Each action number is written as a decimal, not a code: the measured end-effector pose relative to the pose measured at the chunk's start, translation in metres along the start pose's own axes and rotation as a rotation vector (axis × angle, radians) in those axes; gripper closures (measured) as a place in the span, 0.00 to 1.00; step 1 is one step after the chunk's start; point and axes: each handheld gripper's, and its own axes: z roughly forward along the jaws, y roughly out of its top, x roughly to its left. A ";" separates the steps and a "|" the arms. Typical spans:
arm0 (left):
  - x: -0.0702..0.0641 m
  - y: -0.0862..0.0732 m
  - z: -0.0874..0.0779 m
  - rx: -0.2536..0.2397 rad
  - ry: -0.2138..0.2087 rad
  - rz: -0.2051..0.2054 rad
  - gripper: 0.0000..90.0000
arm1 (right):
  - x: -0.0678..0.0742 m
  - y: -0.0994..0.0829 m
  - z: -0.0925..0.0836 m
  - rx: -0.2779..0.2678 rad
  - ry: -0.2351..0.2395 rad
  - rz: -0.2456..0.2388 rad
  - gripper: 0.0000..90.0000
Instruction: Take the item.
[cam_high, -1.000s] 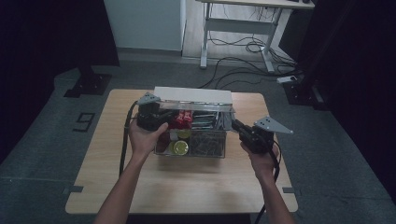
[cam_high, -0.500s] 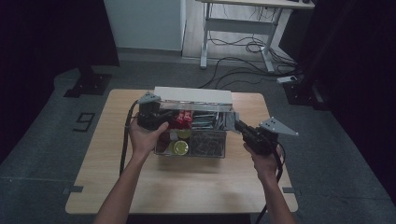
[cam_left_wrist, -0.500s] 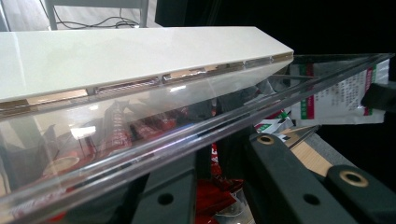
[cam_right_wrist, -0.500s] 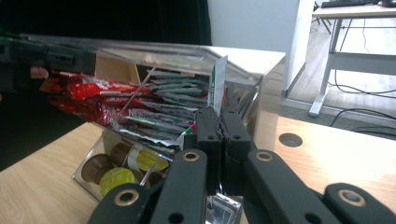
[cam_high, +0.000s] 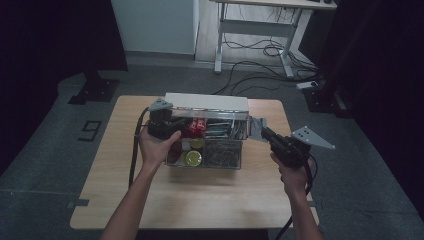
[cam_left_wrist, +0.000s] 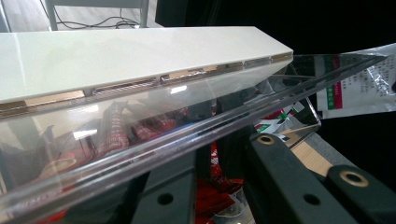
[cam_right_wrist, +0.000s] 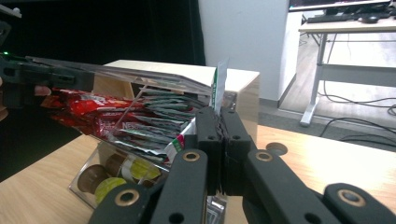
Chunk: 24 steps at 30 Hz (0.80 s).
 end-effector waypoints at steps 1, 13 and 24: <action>0.000 0.000 0.000 0.000 0.000 0.000 0.94 | 0.000 0.000 0.000 0.000 0.000 0.000 0.98; -0.001 -0.001 0.000 -0.001 0.003 0.002 0.94 | -0.013 -0.001 -0.015 -0.007 -0.038 0.000 0.98; -0.001 -0.001 -0.001 0.000 0.005 0.003 0.94 | -0.025 -0.009 -0.022 -0.005 -0.063 0.014 0.98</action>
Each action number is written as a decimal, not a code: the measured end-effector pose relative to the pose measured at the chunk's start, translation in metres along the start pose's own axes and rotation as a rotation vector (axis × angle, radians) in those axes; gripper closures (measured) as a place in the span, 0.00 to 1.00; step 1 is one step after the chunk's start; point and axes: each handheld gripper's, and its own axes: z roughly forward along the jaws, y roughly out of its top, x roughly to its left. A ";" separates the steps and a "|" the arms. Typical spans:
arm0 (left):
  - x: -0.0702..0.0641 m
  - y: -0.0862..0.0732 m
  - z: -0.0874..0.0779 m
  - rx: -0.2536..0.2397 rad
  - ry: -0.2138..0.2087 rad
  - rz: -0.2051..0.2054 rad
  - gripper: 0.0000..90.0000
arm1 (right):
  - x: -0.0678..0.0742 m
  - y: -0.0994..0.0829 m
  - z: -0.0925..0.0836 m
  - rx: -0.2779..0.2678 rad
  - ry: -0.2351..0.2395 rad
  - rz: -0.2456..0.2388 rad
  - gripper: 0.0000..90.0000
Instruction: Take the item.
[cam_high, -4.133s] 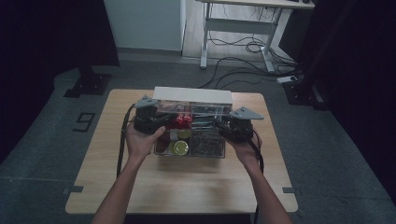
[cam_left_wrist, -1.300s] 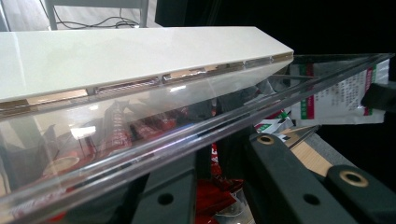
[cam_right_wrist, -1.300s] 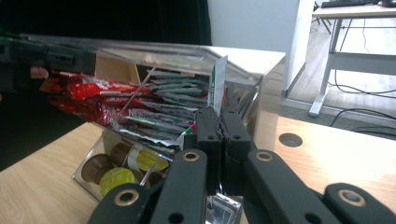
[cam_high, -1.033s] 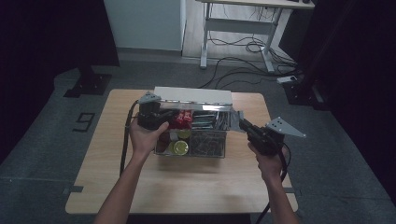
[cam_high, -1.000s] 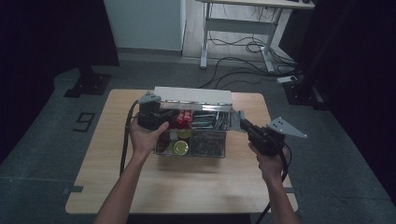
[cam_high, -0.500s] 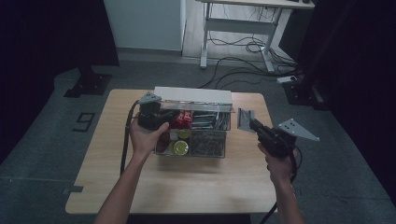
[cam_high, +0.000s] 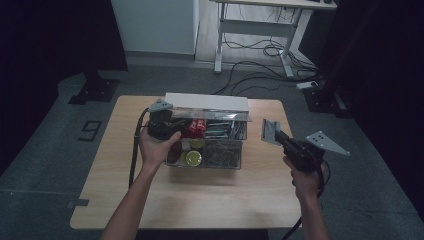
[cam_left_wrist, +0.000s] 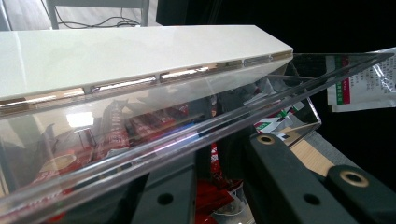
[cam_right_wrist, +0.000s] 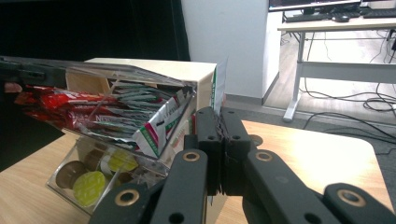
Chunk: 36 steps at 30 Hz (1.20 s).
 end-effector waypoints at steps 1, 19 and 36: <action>0.000 0.000 0.000 0.000 0.000 0.000 0.94 | -0.001 -0.001 0.000 0.001 -0.001 0.001 0.98; -0.001 -0.001 0.000 -0.002 0.002 0.003 0.94 | -0.013 -0.021 -0.001 0.036 -0.023 0.026 0.98; -0.001 -0.002 0.001 -0.004 0.009 0.000 0.97 | -0.030 -0.049 0.000 0.088 -0.061 0.059 0.98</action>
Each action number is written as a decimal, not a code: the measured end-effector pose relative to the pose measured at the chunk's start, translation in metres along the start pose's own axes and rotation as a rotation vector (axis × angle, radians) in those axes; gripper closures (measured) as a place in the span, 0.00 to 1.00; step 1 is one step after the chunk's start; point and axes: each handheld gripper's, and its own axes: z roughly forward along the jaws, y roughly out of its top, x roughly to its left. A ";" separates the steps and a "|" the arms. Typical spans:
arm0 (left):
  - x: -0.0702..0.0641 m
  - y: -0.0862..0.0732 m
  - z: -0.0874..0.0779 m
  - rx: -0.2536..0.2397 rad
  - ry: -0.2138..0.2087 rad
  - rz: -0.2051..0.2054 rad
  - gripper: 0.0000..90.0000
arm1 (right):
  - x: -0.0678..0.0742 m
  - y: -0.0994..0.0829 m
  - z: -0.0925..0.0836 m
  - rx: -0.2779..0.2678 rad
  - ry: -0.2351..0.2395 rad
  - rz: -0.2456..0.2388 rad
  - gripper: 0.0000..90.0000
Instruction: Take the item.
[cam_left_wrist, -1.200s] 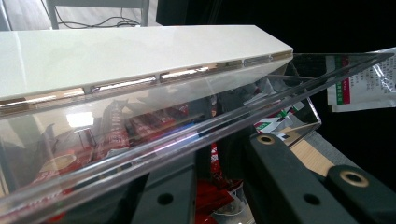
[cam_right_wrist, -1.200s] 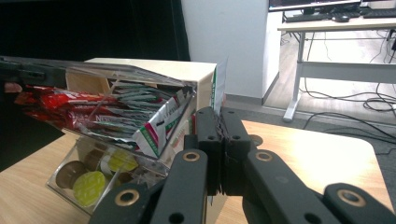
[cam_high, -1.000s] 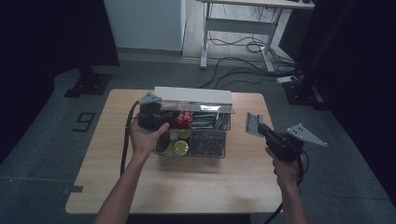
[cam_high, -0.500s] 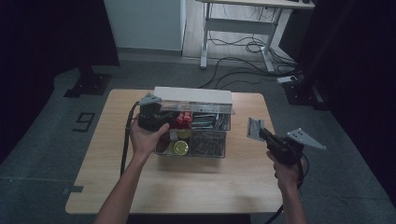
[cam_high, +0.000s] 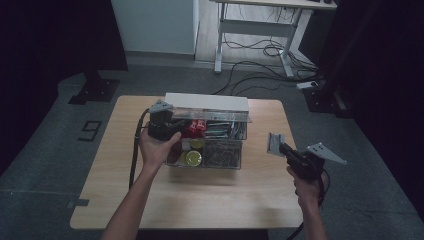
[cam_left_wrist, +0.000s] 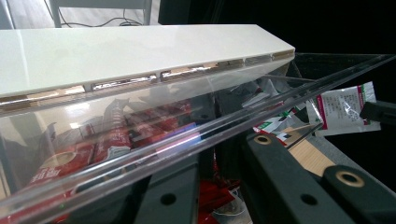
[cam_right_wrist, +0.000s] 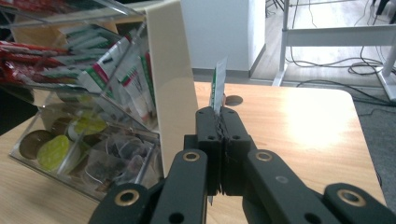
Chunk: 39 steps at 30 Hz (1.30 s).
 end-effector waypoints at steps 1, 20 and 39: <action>0.000 0.000 0.000 0.000 0.000 0.000 0.97 | -0.001 -0.001 0.000 0.003 -0.001 0.002 0.98; 0.000 -0.001 0.001 -0.004 0.003 -0.003 0.99 | -0.012 -0.029 0.015 0.070 -0.015 0.035 0.98; 0.000 -0.001 0.001 -0.003 0.003 -0.002 0.99 | -0.016 -0.061 0.045 0.157 -0.009 0.073 0.98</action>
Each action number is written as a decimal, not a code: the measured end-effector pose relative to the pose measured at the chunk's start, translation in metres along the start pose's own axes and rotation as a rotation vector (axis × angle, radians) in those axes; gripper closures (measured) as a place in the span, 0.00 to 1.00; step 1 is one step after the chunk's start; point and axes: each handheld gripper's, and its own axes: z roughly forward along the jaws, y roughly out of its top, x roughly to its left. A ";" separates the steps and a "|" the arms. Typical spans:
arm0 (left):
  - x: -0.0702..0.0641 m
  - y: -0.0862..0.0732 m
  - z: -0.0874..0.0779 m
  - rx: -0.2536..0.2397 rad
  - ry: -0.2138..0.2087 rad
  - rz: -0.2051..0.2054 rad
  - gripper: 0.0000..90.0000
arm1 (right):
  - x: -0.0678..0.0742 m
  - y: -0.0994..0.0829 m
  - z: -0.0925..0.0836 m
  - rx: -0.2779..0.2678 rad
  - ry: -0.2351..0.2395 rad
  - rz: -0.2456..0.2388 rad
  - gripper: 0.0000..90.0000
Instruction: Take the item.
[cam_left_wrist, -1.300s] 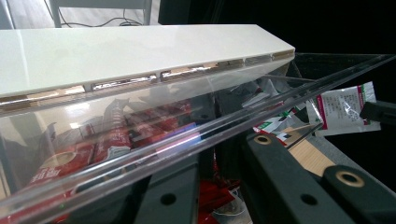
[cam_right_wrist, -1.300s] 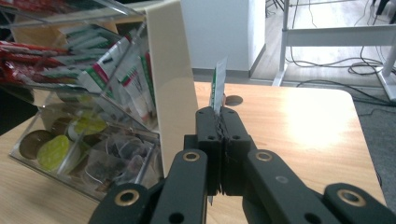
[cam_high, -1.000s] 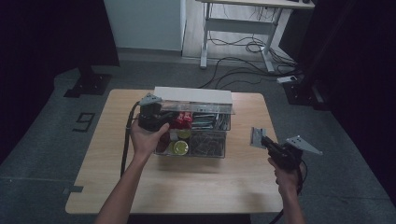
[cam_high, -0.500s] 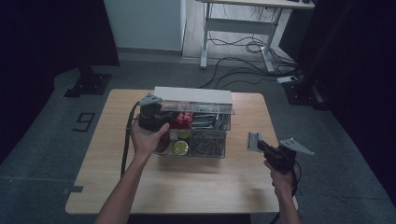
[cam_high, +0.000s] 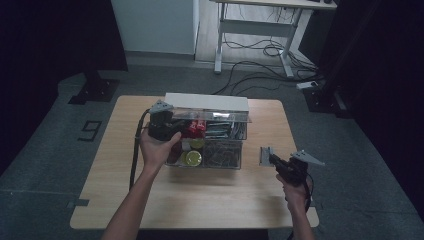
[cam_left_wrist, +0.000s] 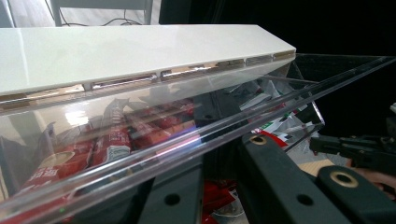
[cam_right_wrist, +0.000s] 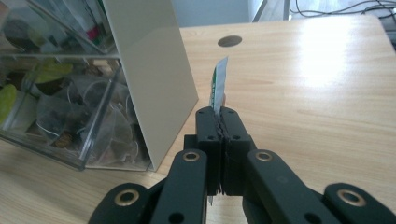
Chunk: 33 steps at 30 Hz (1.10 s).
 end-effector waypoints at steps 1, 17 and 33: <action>0.000 0.000 0.000 0.000 0.000 0.000 0.99 | 0.000 -0.001 0.001 0.004 0.000 -0.001 0.98; 0.000 -0.001 0.000 -0.003 0.002 0.001 0.99 | -0.019 -0.022 0.016 0.076 0.001 0.058 0.97; 0.000 -0.002 0.000 -0.006 0.003 0.001 0.98 | -0.045 -0.038 0.015 0.113 -0.102 0.096 0.90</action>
